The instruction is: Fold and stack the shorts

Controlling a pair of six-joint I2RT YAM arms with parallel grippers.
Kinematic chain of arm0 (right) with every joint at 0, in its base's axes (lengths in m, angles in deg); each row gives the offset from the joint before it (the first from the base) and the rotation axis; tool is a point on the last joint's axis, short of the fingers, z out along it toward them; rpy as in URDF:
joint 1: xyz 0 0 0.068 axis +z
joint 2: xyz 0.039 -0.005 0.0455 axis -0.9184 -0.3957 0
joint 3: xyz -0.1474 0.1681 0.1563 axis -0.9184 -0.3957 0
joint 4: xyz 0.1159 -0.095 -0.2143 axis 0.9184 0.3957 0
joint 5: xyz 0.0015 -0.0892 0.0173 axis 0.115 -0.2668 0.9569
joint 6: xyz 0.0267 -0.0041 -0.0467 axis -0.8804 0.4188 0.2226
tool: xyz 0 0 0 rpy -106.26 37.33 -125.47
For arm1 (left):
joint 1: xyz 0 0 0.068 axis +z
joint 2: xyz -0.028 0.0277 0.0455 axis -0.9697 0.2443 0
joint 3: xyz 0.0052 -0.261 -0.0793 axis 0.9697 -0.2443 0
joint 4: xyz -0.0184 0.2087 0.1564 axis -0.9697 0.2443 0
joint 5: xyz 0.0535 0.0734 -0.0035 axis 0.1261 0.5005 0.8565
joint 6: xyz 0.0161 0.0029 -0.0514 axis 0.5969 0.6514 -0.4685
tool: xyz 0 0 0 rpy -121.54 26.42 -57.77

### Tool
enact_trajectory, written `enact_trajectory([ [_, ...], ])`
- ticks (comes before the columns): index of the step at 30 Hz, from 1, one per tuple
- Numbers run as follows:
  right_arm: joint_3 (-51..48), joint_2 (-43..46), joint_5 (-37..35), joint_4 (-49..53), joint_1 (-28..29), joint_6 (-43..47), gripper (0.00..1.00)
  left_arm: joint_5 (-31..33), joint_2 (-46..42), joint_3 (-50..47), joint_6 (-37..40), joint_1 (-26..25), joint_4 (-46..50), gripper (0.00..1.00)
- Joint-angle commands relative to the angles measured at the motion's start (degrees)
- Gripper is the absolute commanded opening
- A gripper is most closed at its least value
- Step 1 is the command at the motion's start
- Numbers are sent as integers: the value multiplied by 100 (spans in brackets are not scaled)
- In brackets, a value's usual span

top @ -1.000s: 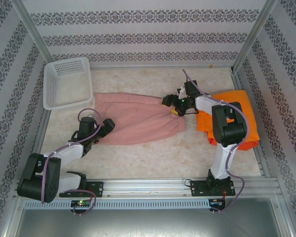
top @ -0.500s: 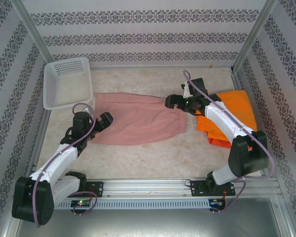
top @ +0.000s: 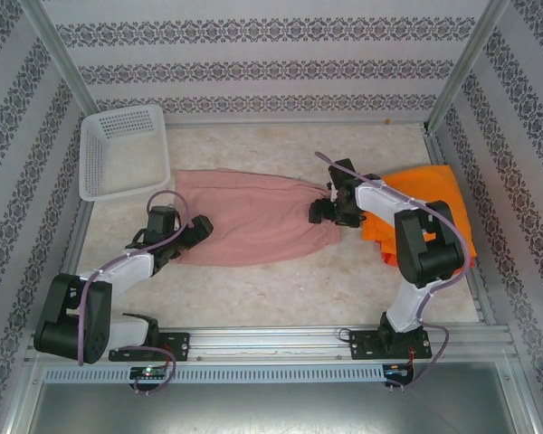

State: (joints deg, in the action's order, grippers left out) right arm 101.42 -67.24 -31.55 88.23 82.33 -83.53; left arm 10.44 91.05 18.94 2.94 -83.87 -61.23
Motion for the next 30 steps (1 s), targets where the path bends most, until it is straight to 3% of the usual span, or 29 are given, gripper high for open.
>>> enact_trajectory([
  [1,11,-227,242,-210,31,-103,85,-45,5,-155,45,81,-303,100],
  [5,-32,-444,548,-416,32,-279,75,-37,-23,-224,47,83,-318,100],
  [12,-100,-564,622,-510,52,-351,39,-51,-190,-144,17,85,-205,100],
  [19,106,-101,-121,40,53,-23,1,56,-944,161,144,89,332,100],
  [30,1196,762,-1455,1876,131,926,0,107,-1362,748,506,151,844,100],
])
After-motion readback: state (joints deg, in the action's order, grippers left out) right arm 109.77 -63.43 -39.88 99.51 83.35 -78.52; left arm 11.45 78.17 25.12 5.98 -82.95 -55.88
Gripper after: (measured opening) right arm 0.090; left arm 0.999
